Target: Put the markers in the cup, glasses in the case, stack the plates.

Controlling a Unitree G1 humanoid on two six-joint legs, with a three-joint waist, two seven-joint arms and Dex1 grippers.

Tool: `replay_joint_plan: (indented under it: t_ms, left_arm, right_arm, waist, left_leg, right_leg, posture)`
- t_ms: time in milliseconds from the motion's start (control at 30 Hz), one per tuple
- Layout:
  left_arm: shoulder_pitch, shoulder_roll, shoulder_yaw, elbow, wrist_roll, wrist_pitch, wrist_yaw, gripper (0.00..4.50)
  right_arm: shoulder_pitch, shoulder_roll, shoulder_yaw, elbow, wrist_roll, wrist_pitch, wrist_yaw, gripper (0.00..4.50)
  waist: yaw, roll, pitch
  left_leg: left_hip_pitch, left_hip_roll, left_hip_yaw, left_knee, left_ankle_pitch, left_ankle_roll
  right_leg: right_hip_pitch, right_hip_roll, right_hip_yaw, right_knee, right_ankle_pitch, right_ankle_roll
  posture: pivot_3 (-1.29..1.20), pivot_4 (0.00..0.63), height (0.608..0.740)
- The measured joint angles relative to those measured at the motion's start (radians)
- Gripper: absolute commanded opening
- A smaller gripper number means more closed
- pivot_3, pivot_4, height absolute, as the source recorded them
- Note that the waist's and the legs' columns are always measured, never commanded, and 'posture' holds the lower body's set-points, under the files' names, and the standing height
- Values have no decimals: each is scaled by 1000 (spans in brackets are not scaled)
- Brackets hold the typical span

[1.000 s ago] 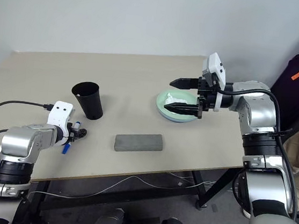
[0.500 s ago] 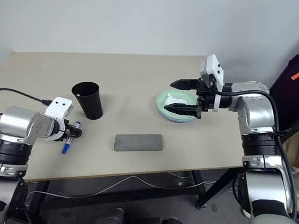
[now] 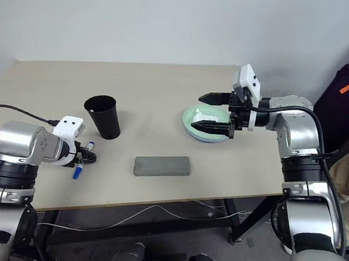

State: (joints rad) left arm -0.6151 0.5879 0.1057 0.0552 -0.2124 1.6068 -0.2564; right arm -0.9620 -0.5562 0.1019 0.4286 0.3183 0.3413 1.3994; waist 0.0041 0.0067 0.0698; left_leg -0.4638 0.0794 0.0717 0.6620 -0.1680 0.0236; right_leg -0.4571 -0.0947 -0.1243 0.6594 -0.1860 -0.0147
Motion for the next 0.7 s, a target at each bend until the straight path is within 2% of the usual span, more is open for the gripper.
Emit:
replay_joint_plan:
  t_ms: [100, 267, 300, 333, 367, 533, 700]
  left_arm:
    - [-1, -10, 5, 0, -1, 0, 6, 2656]
    - [-3, -16, 5, 0, 0, 0, 15, 912]
    - [-3, -16, 5, 0, 0, 0, 18, 710]
    - [-3, -16, 5, 0, 0, 0, 19, 230]
    - [-4, -16, 5, 0, 0, 0, 19, 105]
    - [-4, 11, -20, -1, -6, 0, -2, 103]
    - [12, 124, -128, -88, -73, -14, -104, 103]
  right_arm:
    - [0, 3, 0, 0, 0, 0, -1, 4500]
    - [1, 13, 1, 0, -1, 0, -5, 4500]
    - [1, 13, 1, 0, -1, 0, -5, 4500]
    - [1, 13, 1, 0, -3, 0, -5, 4500]
    - [1, 13, 1, 0, -3, 0, -5, 4500]
    - [1, 15, 2, 0, -3, 0, -5, 4500]
    - [1, 15, 2, 1, -4, 0, -6, 4500]
  waist:
    - [0, 0, 0]
    - [-1, 0, 0]
    - [-1, 0, 0]
    - [-1, 0, 0]
    - [-1, 0, 0]
    - [-1, 0, 0]
    - [-1, 0, 0]
  left_leg:
    - [0, 0, 0, 0, 0, 0]
    - [0, 0, -1, 0, 0, 0]
    - [0, 0, -1, 0, 0, 0]
    - [0, 0, -1, 0, 0, 0]
    - [0, 0, -1, 0, 0, 0]
    - [0, 0, 0, 0, 0, 0]
    - [0, 0, 0, 0, 0, 0]
  right_leg:
    - [0, 0, 0, 0, 0, -1]
    - [0, 1, 0, 0, 1, -2]
    - [0, 1, 0, 1, 1, -2]
    - [0, 1, 0, 0, 1, -2]
    - [0, 1, 0, 0, 1, -2]
    - [0, 1, 0, 0, 1, -2]
    - [-1, 0, 1, 0, 1, -2]
  posture:
    - [0, 0, 696]
    - [0, 0, 696]
    - [0, 0, 696]
    - [0, 0, 696]
    - [0, 0, 696]
    - [0, 0, 696]
    - [0, 0, 696]
